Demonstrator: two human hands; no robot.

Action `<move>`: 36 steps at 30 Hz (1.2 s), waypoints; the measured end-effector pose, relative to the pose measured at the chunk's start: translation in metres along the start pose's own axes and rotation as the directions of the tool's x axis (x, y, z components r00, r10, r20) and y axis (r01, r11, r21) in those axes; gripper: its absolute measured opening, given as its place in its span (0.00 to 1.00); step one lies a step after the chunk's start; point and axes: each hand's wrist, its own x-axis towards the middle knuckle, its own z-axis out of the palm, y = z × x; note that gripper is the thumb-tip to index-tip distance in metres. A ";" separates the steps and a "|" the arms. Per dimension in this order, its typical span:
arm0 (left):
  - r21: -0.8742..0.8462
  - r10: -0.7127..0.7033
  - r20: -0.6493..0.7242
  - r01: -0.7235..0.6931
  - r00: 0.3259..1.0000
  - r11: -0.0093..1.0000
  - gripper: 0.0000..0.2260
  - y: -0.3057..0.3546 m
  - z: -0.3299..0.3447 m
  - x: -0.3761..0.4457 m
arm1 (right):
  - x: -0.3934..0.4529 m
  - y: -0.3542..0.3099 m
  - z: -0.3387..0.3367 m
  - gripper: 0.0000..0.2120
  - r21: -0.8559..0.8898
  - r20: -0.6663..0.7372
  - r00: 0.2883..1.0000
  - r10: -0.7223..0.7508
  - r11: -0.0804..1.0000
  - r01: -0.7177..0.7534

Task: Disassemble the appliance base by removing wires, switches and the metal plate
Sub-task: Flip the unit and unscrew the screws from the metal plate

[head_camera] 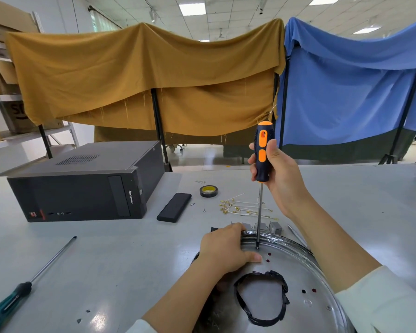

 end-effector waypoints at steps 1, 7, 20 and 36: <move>-0.002 0.001 -0.001 -0.001 1.000 1.000 0.32 0.000 0.000 0.000 | 0.001 -0.001 0.000 0.26 0.023 -0.004 1.000 0.009 1.000 -0.009; -0.012 0.002 -0.004 -0.002 1.000 1.000 0.33 0.000 0.000 0.000 | 0.002 -0.002 0.002 0.21 -0.022 -0.034 0.998 -0.058 0.998 0.057; -0.010 0.003 -0.004 -0.003 1.000 1.000 0.33 -0.001 0.000 0.000 | 0.003 0.000 0.004 0.24 0.016 -0.065 0.996 -0.054 0.998 0.055; -0.017 0.007 0.000 -0.007 1.000 1.000 0.33 -0.001 0.000 -0.001 | 0.001 0.002 0.004 0.18 -0.066 -0.016 0.999 -0.048 0.997 0.047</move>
